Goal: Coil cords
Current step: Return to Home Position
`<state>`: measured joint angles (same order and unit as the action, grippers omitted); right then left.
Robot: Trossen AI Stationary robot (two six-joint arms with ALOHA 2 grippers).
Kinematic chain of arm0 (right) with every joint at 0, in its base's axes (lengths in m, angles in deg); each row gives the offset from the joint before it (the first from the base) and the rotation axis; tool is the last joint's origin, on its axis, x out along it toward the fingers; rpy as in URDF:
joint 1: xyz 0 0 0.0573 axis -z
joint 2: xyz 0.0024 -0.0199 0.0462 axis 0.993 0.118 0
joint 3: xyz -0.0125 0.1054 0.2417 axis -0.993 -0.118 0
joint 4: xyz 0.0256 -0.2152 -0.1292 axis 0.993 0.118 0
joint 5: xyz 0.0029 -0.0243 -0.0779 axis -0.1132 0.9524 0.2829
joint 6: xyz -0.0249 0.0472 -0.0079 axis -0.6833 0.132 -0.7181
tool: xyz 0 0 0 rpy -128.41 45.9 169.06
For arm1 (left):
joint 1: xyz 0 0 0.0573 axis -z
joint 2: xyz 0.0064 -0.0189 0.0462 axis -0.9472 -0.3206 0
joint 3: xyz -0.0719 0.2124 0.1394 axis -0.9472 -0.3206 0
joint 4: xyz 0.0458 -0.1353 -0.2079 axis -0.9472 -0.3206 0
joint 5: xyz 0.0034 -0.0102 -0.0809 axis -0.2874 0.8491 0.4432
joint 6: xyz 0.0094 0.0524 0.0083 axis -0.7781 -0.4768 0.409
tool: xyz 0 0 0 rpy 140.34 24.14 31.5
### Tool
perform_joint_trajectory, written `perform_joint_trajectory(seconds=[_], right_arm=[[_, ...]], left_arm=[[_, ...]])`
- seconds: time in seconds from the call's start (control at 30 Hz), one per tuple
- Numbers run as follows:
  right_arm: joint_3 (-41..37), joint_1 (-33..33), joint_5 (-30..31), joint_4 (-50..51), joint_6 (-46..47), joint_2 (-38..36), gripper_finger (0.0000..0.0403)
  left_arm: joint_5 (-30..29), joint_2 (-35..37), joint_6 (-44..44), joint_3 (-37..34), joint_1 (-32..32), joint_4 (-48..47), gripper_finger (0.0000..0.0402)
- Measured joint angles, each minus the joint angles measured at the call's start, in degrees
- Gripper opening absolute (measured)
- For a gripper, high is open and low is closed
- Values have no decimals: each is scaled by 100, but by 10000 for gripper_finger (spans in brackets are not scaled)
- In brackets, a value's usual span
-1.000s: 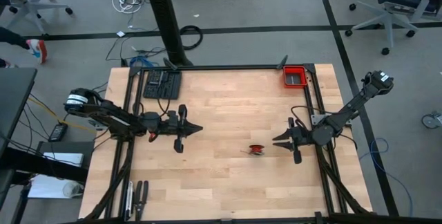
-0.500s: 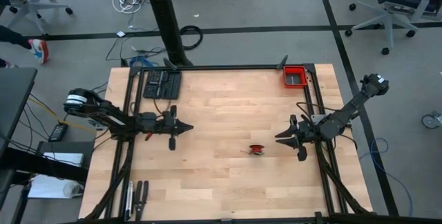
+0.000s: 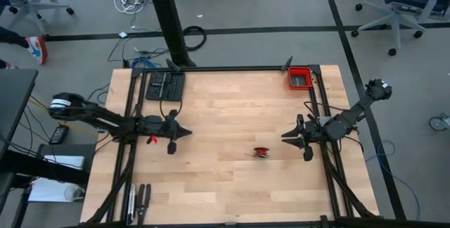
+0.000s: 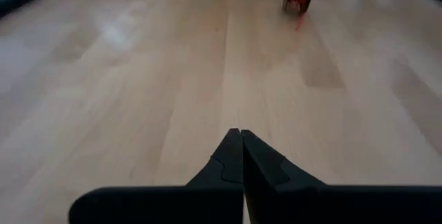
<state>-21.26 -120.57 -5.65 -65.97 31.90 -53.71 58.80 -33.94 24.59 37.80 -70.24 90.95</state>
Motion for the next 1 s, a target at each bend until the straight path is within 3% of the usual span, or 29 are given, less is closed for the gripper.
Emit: perform_joint_trajectory(seconds=[0.57, 1.0], right_arm=[[-10, 1108, -2, 11, -7, 239, 84], [-13, 2672, 3, 11, -9, -730, 84]], left_arm=[[0, 3659, -4, 0, 0, -4295, 0], [25, 5744, -6, 2, 0, -4328, 0]])
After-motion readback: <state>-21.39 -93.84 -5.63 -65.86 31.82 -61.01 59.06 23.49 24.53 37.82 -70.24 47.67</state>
